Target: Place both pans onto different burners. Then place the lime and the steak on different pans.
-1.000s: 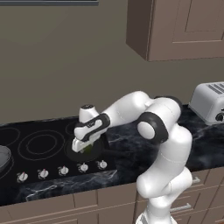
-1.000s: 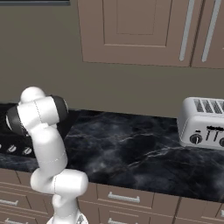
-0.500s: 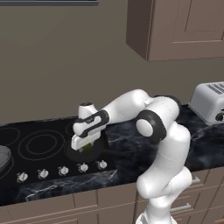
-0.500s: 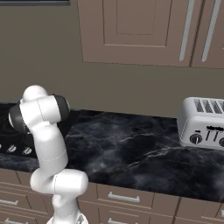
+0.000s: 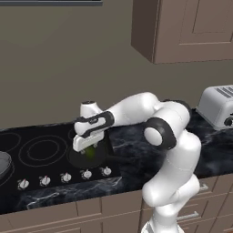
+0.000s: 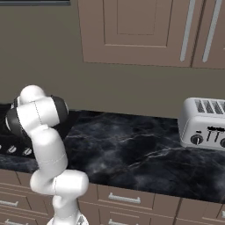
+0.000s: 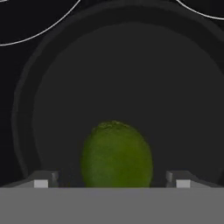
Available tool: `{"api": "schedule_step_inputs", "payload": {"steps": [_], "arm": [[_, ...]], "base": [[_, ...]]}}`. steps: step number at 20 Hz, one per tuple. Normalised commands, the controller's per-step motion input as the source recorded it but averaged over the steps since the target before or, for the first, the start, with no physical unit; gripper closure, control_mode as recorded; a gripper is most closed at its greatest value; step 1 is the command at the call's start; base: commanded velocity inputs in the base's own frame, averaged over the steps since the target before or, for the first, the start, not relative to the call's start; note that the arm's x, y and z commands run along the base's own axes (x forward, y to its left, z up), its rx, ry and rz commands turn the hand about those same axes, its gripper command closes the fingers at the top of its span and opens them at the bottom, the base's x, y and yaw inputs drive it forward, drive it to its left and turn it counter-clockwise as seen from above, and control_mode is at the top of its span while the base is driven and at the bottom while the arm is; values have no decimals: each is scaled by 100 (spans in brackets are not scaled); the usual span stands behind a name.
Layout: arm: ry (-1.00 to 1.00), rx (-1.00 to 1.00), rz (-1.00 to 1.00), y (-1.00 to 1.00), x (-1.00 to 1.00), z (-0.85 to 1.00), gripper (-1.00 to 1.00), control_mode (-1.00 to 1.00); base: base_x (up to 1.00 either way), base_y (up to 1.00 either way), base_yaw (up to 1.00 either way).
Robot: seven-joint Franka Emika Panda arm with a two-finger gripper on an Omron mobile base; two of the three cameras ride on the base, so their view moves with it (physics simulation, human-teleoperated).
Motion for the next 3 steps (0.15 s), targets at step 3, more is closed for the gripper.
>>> {"api": "schedule_step_inputs", "payload": {"steps": [3], "arm": [[-9, 0, 0, -2, -39, 69, -100, -100]], "base": [[0, 0, 0]]}}
